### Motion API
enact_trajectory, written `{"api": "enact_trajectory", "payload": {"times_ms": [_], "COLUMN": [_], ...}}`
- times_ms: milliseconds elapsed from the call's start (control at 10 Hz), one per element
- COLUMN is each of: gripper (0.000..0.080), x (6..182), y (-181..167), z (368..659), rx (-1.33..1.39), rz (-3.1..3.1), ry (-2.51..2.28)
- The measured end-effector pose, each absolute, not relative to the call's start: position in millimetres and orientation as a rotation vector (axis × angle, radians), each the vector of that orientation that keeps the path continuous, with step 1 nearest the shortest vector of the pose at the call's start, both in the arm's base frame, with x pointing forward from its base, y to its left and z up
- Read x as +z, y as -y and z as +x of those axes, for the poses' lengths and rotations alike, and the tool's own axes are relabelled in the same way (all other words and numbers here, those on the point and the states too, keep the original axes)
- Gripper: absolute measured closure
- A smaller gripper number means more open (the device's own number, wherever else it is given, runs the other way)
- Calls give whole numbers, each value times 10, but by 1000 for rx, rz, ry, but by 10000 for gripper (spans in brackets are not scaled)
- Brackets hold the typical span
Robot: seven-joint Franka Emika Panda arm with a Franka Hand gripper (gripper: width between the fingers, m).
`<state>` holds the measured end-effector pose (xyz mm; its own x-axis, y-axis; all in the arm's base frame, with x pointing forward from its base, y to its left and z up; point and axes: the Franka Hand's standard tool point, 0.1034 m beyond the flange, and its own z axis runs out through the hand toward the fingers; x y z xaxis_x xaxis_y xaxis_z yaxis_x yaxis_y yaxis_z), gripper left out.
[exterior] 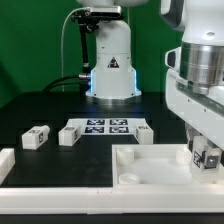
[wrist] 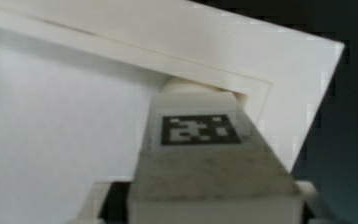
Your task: Assemble one leg
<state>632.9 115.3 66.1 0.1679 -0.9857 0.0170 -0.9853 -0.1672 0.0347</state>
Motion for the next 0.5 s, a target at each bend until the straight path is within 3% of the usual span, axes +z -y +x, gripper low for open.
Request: {"api": "enact_trajectory", "payload": {"times_ms": [200,300,400,500], "gripper": [508,323,210,210], "x": [658,658,654,646], "y": [-1153,-1158,-1195,-1194], "z": [6329,6331,6331,6327], "rx": [-14,-13,5,17], "rz": [2376,2421,2439,2569], "ry": [1997,1945,1942,1776]}}
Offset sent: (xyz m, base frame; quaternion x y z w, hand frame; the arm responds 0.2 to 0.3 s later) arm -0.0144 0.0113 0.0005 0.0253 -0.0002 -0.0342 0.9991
